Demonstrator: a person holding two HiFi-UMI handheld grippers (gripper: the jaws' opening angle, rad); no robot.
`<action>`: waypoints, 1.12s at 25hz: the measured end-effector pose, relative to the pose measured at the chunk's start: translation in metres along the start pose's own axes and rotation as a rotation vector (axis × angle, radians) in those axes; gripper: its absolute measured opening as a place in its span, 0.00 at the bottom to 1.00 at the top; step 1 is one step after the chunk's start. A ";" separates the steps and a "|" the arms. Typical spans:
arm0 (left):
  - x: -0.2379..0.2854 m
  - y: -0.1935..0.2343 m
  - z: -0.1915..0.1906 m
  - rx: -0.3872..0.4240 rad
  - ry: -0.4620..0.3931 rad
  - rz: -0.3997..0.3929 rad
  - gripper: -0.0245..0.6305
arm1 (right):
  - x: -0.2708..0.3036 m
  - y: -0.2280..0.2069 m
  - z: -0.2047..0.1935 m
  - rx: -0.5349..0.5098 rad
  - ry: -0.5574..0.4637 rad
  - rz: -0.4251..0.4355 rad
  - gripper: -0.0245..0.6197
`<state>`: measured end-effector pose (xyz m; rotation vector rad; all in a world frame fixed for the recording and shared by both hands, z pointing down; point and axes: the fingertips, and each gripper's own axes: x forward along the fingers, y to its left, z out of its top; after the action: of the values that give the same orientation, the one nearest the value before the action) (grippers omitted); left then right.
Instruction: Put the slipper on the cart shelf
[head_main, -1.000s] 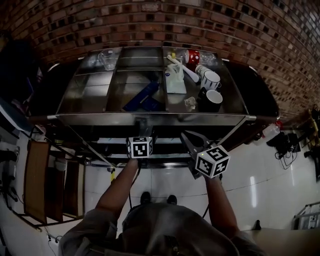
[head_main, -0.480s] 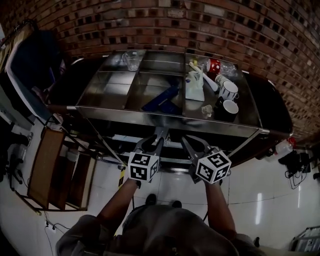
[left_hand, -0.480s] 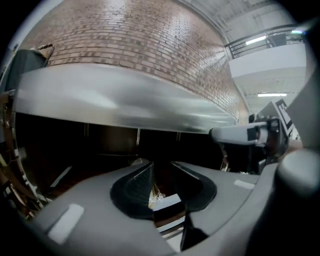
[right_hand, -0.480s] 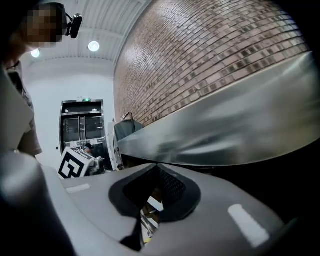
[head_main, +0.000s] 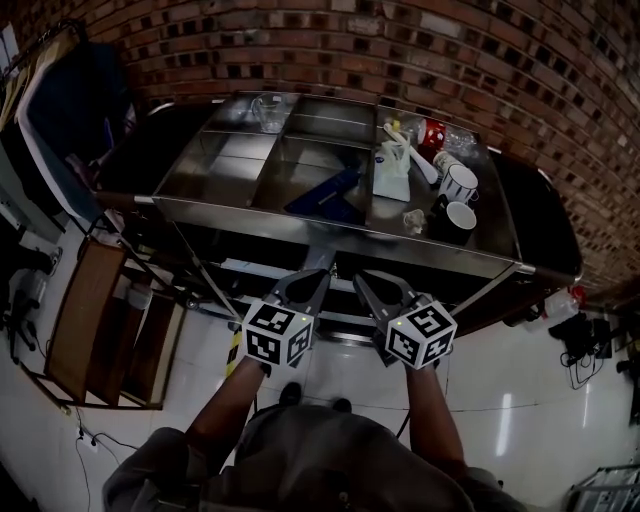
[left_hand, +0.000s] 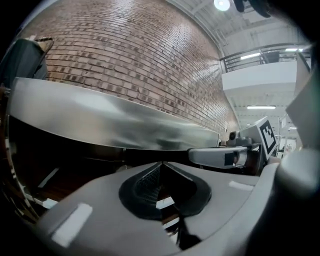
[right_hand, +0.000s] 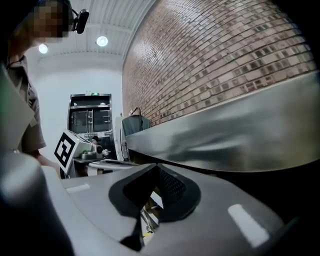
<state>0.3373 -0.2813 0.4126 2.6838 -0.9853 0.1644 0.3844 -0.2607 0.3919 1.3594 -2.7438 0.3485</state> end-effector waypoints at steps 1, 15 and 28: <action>0.001 -0.001 0.000 0.001 0.000 -0.004 0.05 | -0.001 0.000 0.001 0.001 -0.001 0.000 0.04; 0.017 -0.016 -0.006 0.018 0.029 -0.037 0.05 | -0.017 -0.010 0.001 0.003 -0.004 -0.014 0.04; 0.022 -0.029 -0.013 0.012 0.038 -0.065 0.05 | -0.023 -0.015 0.003 0.008 -0.014 -0.011 0.04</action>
<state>0.3723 -0.2699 0.4229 2.7090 -0.8873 0.2075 0.4110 -0.2522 0.3876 1.3836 -2.7473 0.3508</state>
